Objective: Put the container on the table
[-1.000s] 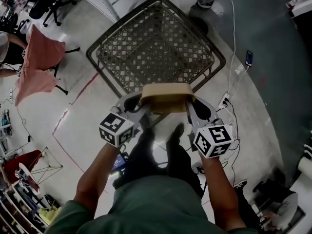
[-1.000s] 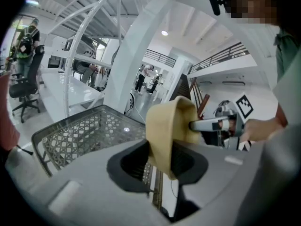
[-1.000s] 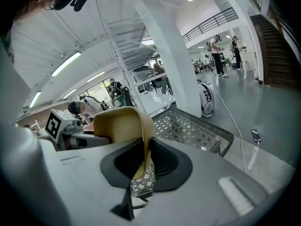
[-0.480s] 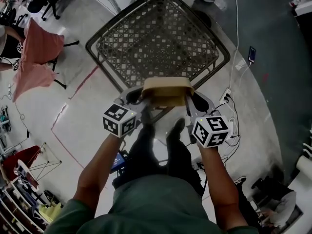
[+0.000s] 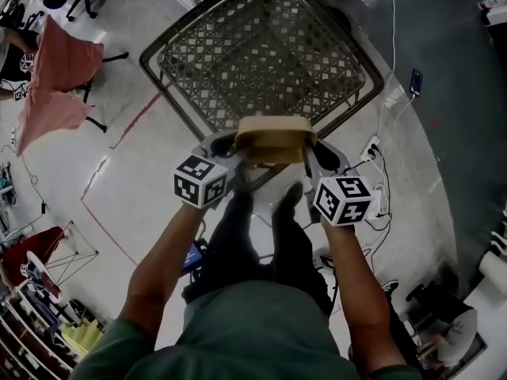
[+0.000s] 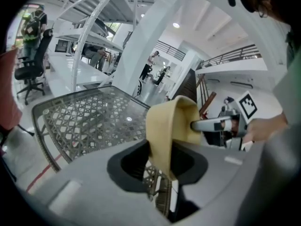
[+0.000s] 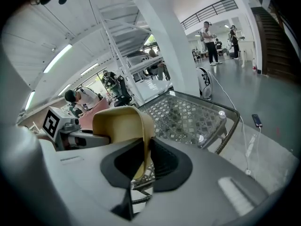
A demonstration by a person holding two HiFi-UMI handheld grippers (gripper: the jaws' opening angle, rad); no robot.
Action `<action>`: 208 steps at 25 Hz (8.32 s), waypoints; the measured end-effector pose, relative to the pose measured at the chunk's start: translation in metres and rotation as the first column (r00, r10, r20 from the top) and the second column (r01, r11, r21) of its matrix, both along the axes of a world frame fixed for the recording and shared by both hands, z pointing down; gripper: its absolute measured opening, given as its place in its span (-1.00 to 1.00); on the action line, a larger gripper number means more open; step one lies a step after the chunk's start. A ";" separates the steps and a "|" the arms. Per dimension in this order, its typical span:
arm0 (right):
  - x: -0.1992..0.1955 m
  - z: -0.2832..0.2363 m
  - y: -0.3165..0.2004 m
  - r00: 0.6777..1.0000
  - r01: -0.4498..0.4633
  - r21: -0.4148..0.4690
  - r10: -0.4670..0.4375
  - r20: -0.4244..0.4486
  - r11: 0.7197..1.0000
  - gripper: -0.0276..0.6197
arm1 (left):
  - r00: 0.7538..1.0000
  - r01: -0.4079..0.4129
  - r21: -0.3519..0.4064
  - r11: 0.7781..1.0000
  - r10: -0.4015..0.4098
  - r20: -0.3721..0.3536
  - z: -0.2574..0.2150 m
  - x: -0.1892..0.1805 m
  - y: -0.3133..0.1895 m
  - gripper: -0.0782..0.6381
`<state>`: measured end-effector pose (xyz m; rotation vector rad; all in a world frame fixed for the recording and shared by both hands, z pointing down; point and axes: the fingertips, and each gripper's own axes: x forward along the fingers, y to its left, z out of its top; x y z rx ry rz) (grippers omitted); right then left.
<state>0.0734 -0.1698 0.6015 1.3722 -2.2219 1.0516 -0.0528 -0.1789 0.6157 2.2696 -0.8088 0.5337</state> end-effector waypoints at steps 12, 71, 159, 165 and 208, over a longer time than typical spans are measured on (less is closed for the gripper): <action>-0.011 0.047 0.000 1.000 0.003 -0.071 -0.004 -0.012 0.997 -0.80 | 1.000 -0.006 -0.061 0.998 0.008 0.023 0.044 -0.011 0.001 -0.49; -0.030 0.157 0.011 0.998 0.012 -0.293 -0.027 -0.050 0.956 -0.80 | 0.981 -0.070 -0.172 0.983 0.099 0.166 0.151 -0.028 0.007 -0.48; -0.025 0.114 0.023 0.999 0.032 -0.317 -0.031 0.010 0.948 -0.80 | 0.980 -0.109 -0.211 0.971 0.141 0.143 0.103 -0.032 0.035 -0.30; -0.029 0.131 0.024 1.000 0.028 -0.356 -0.027 0.007 0.934 -0.81 | 0.978 -0.094 -0.230 0.969 0.133 0.162 0.118 -0.036 0.036 -0.28; -0.033 0.123 0.022 0.996 -0.049 -0.408 0.077 0.052 0.912 -0.61 | 0.984 0.011 -0.305 0.952 0.043 0.172 0.135 -0.080 0.047 0.33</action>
